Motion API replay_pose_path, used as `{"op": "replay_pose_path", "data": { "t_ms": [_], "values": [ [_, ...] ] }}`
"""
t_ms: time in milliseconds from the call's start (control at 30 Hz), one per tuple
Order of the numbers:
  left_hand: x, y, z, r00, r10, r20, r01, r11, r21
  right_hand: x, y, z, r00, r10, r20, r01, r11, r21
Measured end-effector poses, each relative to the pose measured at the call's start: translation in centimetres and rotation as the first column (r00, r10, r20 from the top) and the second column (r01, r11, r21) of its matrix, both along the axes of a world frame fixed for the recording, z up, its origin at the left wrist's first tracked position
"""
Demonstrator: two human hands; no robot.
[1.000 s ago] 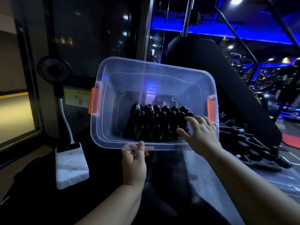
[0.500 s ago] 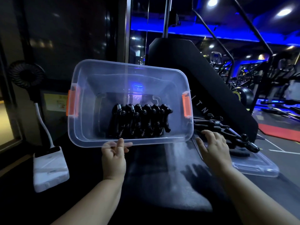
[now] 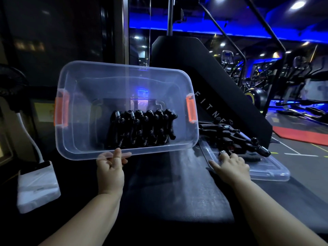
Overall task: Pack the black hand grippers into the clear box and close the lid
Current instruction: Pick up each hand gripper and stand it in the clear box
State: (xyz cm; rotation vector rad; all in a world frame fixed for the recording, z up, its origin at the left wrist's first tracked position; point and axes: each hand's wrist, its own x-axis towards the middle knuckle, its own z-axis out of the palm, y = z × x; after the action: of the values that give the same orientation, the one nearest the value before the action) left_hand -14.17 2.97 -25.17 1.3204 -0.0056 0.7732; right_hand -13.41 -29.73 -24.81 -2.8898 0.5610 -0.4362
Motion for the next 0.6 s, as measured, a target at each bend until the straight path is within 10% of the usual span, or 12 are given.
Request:
{"op": "replay_pose_path", "data": {
  "t_ms": [600],
  "values": [
    [0.1, 0.0, -0.1, 1.0, -0.005, -0.01, 0.005, 1.0, -0.023, -1.6, 0.2, 0.6, 0.995, 0.02, -0.097, -0.023, 0.999, -0.033]
  ]
}}
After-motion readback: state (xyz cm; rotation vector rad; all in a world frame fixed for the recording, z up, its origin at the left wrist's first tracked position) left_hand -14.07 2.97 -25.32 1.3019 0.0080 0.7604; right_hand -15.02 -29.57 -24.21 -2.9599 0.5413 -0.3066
